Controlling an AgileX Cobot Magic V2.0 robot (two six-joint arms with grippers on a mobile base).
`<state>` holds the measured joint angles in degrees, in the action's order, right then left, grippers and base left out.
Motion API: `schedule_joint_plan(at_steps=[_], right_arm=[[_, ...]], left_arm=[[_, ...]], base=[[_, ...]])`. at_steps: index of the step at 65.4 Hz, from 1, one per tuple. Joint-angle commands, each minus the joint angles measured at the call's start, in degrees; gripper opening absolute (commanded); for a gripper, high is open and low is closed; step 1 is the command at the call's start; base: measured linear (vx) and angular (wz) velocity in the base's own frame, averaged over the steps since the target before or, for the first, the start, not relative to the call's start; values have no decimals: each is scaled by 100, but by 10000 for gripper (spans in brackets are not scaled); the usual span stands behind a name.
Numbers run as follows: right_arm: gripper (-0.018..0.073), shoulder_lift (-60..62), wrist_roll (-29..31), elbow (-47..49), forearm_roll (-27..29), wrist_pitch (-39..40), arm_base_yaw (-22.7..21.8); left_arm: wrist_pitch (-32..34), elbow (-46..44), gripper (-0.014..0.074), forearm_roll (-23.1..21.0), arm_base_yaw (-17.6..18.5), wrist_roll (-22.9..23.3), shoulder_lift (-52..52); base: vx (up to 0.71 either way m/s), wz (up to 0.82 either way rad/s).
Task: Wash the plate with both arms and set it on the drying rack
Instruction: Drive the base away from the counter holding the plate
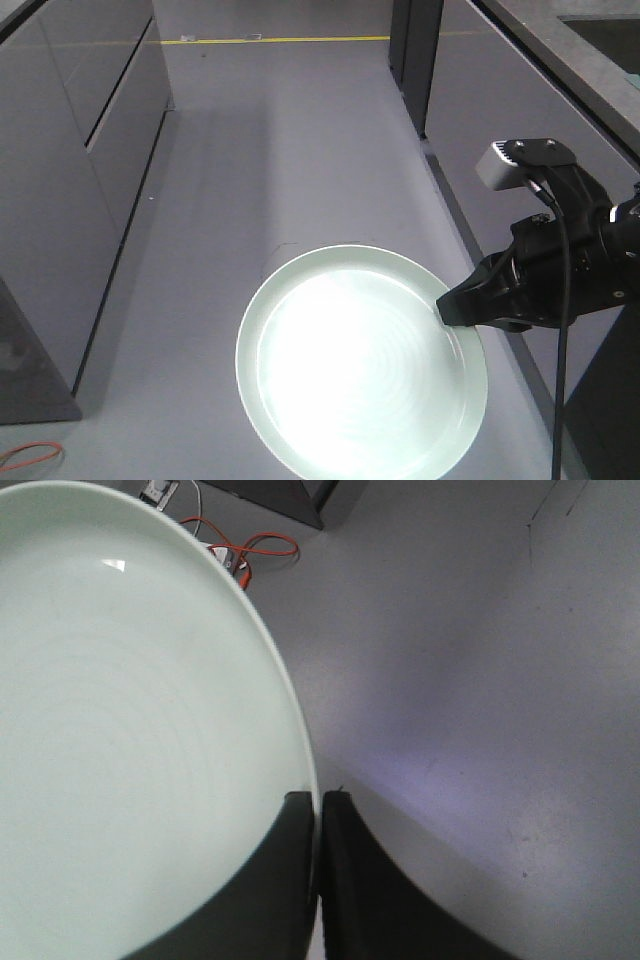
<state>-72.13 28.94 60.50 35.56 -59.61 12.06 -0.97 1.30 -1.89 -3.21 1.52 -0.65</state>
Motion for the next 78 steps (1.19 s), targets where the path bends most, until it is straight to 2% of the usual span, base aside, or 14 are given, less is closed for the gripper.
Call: schedule_joint_plan(at_steps=[1,78], right_arm=[[-1,154,24,137,263,135,-17],[-1,154,24,137,263,135,-17]], left_arm=[[448,-123,-6,-14,19,50,-85],[448,-123,-6,-14,19,50,-85]], base=[[6,25],[7,12]])
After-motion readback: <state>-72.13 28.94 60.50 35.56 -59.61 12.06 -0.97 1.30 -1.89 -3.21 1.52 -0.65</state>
